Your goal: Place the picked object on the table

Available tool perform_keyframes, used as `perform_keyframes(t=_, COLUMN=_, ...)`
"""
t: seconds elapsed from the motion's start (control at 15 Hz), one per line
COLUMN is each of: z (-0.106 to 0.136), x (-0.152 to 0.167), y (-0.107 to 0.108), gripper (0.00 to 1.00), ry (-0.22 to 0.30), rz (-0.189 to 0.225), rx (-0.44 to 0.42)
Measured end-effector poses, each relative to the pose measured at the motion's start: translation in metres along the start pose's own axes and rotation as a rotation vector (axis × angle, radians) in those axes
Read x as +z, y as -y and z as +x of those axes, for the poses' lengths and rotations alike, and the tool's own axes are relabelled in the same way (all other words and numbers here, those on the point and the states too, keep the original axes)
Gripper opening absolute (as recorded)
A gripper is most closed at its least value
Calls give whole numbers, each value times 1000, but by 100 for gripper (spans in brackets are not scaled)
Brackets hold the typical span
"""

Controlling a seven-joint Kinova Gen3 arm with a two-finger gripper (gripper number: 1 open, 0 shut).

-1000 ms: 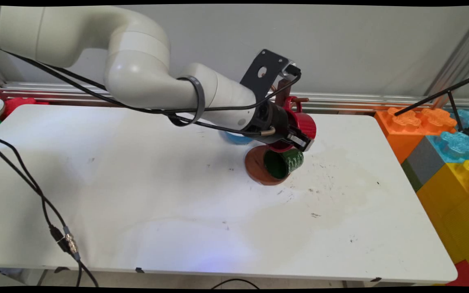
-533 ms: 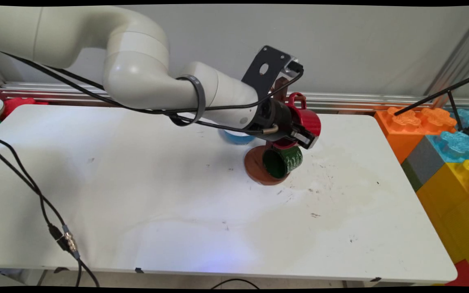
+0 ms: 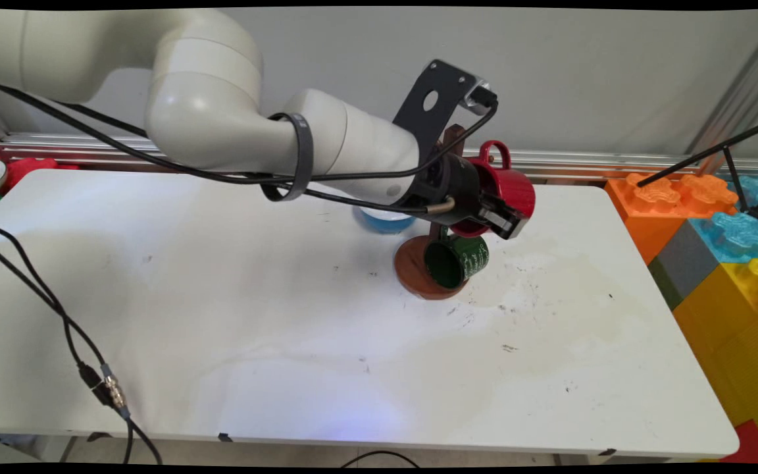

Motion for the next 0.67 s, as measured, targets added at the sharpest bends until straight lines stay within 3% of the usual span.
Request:
perform_keyframes(t=0.33, z=2, x=-19, y=-9, gripper=0, ry=14, rz=-31, rx=28)
perform_keyframes(t=0.67, z=5, x=-44, y=-6, gripper=0, ry=53, rz=-57, rx=72)
